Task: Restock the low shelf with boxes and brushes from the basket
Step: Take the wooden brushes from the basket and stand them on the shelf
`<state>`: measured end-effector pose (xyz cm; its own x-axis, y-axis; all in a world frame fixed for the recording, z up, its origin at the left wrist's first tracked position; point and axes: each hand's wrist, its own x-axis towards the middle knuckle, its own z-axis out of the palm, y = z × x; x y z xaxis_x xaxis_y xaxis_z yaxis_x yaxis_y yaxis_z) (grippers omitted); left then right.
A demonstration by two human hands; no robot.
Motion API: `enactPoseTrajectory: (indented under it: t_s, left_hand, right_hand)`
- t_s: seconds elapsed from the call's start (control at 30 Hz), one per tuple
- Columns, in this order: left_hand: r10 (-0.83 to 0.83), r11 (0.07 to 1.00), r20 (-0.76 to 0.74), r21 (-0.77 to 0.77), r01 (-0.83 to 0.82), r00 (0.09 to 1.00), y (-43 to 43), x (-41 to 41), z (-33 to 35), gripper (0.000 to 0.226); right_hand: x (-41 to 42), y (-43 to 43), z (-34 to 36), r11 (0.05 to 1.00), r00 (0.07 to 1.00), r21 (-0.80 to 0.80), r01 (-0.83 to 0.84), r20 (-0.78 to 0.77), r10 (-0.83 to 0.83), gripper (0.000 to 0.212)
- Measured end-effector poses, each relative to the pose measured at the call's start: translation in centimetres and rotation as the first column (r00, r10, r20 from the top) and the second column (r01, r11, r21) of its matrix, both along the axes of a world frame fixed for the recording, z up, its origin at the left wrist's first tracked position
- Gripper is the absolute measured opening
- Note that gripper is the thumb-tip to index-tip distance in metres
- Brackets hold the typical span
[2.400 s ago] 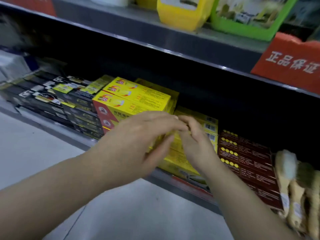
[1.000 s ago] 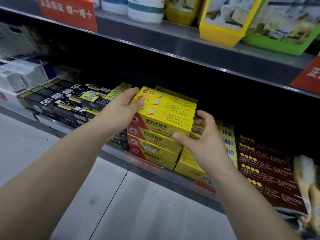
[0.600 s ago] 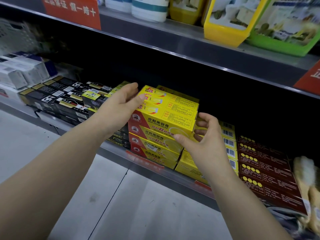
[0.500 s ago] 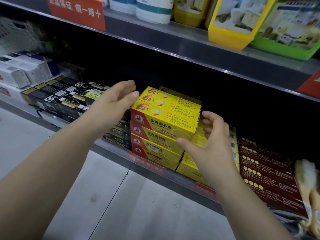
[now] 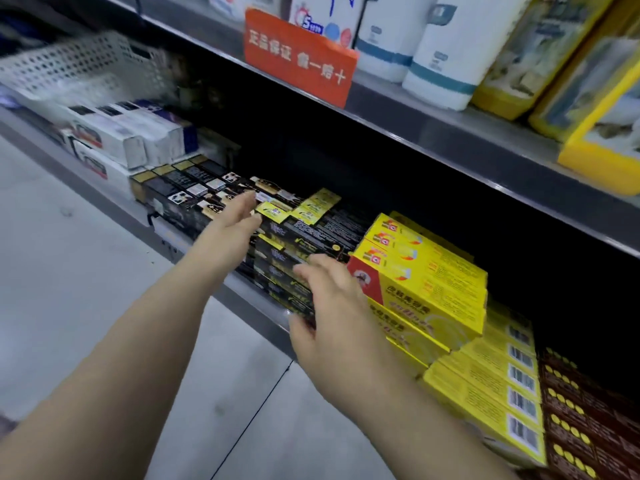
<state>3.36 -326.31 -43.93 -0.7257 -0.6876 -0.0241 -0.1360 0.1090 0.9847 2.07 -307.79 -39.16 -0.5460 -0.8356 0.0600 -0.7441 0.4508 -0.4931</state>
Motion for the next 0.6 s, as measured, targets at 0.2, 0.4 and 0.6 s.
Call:
enactPoseTrajectory:
  t_s: [0.2,0.4,0.6]
  left_hand:
    - [-0.080,0.997,-0.002,-0.008,0.080,0.997,-0.7,0.2,-1.7,0.056]
    - [-0.108,0.993,0.020,-0.053,0.109,0.994,-1.2,0.2,-2.0,0.065]
    - [-0.058,0.981,0.034,-0.185,0.063,0.998,-1.0,-0.3,-3.0,0.066]
  right_hand:
    - [-2.4,-7.4,3.2,0.930,0.953,0.360,0.067,-0.300,0.048,0.039]
    - [-6.3,-10.4,4.8,0.870,0.927,0.457,0.186,-0.374,-0.001,0.009]
    - [-8.3,-10.1,5.1,0.796,0.964,0.590,0.133,-0.263,0.034,0.039]
